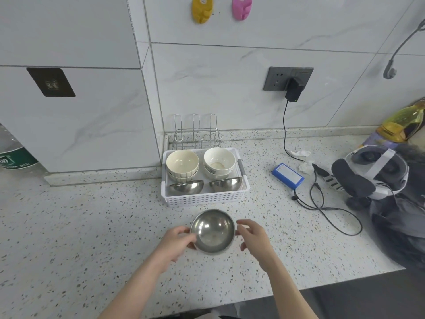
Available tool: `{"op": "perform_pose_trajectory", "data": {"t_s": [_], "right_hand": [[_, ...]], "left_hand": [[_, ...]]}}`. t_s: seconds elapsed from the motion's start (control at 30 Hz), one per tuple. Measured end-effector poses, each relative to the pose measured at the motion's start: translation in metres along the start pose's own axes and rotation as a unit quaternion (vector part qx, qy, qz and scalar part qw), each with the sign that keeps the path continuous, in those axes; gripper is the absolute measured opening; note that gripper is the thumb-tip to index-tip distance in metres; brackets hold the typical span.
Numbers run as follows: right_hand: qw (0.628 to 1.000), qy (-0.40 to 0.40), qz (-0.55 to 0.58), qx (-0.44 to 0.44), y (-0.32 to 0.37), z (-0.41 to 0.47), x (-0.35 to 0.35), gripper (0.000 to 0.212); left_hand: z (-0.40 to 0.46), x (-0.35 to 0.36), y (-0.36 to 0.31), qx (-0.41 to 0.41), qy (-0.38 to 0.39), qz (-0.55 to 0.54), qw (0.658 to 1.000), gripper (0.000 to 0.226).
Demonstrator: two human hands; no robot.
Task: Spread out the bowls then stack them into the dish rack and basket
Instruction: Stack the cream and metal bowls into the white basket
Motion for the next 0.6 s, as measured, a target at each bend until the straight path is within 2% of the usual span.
{"op": "perform_pose_trajectory", "data": {"t_s": [0.13, 0.27, 0.37, 0.5, 0.6], "right_hand": [[0.995, 0.026, 0.045, -0.091, 0.045, -0.004, -0.012, 0.033], [0.970, 0.124, -0.004, -0.211, 0.091, -0.006, -0.012, 0.041], [0.962, 0.150, -0.075, -0.214, 0.104, 0.002, -0.006, 0.045], [0.961, 0.138, -0.116, -0.210, 0.108, 0.012, -0.001, 0.048], [0.961, 0.143, -0.120, -0.207, 0.111, 0.022, 0.003, 0.041]], "left_hand": [[-0.002, -0.016, -0.035, 0.052, -0.010, -0.062, 0.997, 0.014], [-0.002, -0.035, -0.066, 0.080, -0.039, -0.070, 0.994, 0.014], [-0.001, -0.049, -0.079, 0.079, -0.056, -0.064, 0.993, 0.015], [0.000, -0.060, -0.081, 0.068, -0.057, -0.053, 0.995, 0.018], [0.000, -0.066, -0.080, 0.053, -0.053, -0.057, 0.996, 0.020]]}}
Point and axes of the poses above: each hand's wrist, its own z-axis towards the middle knuckle, its own x-axis out of the palm, y = z × x, the point moved 3 cm from there along z, towards the middle knuckle, and after that the axes turned 8 degrees about y, right-handed, at the moved point
